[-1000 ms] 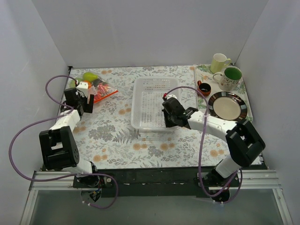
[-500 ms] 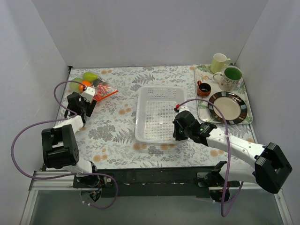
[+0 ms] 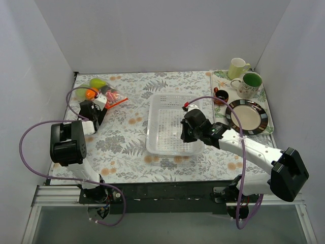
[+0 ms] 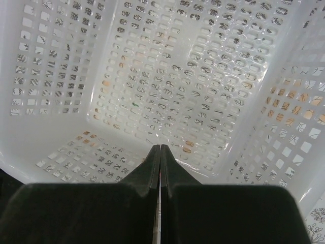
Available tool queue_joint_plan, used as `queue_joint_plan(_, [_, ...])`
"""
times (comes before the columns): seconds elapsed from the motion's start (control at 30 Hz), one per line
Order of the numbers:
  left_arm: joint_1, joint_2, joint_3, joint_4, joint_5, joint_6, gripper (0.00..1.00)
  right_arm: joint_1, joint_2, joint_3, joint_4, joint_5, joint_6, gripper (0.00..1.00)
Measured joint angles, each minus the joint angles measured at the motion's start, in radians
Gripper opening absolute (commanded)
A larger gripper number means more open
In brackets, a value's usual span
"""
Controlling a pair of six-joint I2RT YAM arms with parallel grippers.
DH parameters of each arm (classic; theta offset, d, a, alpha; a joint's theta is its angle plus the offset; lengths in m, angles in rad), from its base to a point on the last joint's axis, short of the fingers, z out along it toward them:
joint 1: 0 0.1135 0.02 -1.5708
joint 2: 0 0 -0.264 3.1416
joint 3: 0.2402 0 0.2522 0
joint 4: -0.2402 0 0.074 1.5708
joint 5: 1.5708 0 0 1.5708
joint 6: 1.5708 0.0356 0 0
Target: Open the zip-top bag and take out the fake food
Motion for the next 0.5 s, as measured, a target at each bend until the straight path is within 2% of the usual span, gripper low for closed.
queue_joint_plan(0.03, [-0.004, 0.005, 0.000, 0.014, -0.007, 0.000, 0.66, 0.000, -0.001, 0.002, 0.000, -0.001, 0.000, 0.01])
queue_joint_plan(0.07, [-0.007, 0.010, 0.000, 0.029, -0.014, 0.003, 0.60, 0.000, -0.003, 0.003, 0.000, -0.003, 0.000, 0.01])
queue_joint_plan(0.27, [-0.010, 0.031, -0.014, 0.136, -0.072, 0.028, 0.40, 0.000, 0.007, 0.013, 0.016, -0.003, -0.007, 0.01])
queue_joint_plan(0.3, [-0.011, 0.031, -0.021, 0.165, -0.086, 0.034, 0.30, 0.000, 0.024, 0.023, 0.021, -0.003, -0.009, 0.01])
queue_joint_plan(0.37, [-0.013, 0.032, -0.025, 0.194, -0.105, 0.040, 0.19, 0.000, 0.075, 0.049, 0.038, -0.004, -0.013, 0.01])
queue_joint_plan(0.4, [-0.014, 0.032, -0.025, 0.203, -0.114, 0.045, 0.05, 0.000, 0.106, 0.066, 0.045, -0.004, -0.014, 0.01])
queue_joint_plan(0.43, [-0.014, 0.032, -0.025, 0.209, -0.120, 0.049, 0.00, 0.000, 0.139, 0.084, 0.051, -0.004, -0.017, 0.01])
queue_joint_plan(0.5, [-0.016, 0.032, -0.025, 0.211, -0.125, 0.053, 0.00, 0.000, 0.195, 0.109, 0.071, -0.008, -0.021, 0.01])
